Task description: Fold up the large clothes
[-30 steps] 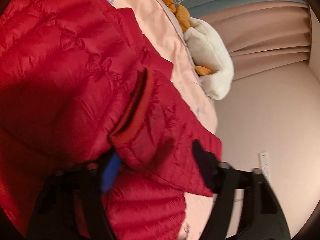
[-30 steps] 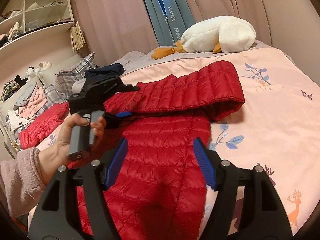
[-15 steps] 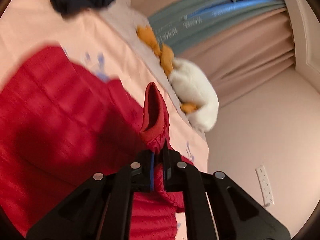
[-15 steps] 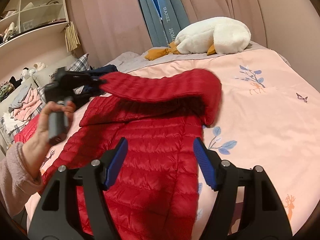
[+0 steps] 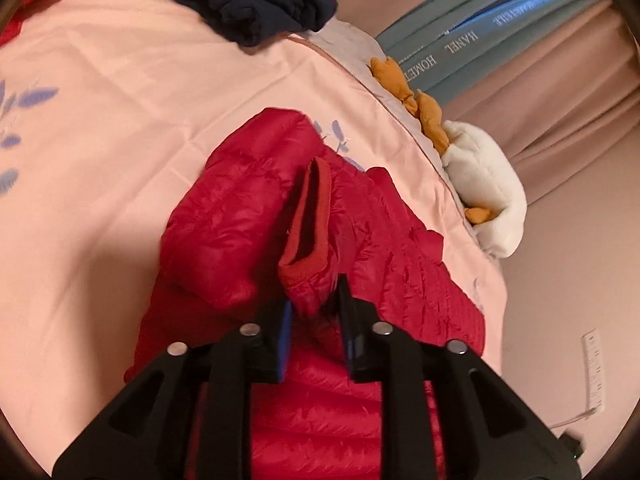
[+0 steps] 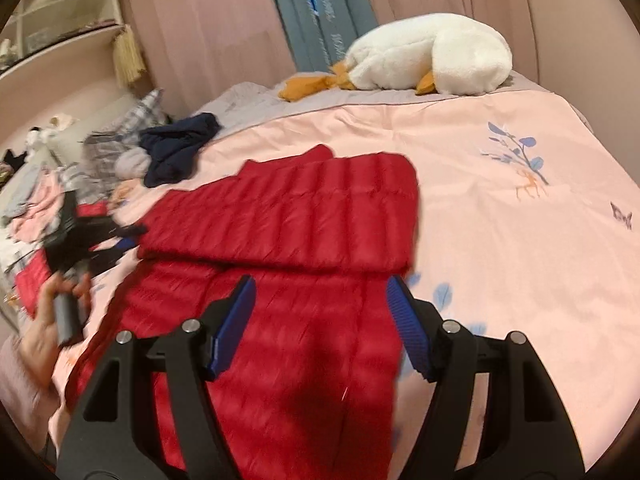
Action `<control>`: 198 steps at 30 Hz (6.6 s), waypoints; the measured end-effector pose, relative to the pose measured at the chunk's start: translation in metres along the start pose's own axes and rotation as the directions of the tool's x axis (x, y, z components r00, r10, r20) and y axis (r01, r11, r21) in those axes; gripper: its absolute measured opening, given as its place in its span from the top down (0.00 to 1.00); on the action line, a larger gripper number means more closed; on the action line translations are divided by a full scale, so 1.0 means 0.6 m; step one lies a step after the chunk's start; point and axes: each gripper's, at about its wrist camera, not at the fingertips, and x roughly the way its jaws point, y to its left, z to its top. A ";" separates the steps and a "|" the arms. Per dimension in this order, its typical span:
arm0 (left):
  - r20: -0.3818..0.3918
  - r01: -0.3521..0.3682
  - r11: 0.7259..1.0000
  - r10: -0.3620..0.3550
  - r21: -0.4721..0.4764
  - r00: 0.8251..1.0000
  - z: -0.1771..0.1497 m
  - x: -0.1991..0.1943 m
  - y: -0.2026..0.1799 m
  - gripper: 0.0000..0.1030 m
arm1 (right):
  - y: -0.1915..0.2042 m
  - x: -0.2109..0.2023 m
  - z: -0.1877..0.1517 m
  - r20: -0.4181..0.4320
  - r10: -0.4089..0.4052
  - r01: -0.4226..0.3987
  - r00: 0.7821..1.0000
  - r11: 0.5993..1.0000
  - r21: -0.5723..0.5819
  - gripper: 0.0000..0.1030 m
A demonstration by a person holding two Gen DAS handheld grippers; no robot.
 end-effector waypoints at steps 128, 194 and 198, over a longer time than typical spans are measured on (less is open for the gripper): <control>-0.377 0.084 0.989 -0.033 0.121 0.926 -0.348 -0.312 0.158 0.67 | 0.016 -0.273 -0.323 -0.344 0.223 -0.142 0.912 0.959 0.246 0.41; -0.225 0.183 0.895 -0.096 0.407 0.970 -0.384 -0.378 0.039 0.88 | 0.065 -0.284 -0.308 -0.210 0.444 -0.385 0.871 0.883 0.269 0.87; -0.226 0.200 0.892 -0.114 0.405 0.967 -0.377 -0.383 0.035 0.88 | 0.065 -0.293 -0.295 -0.185 0.469 -0.417 0.863 0.870 0.262 0.87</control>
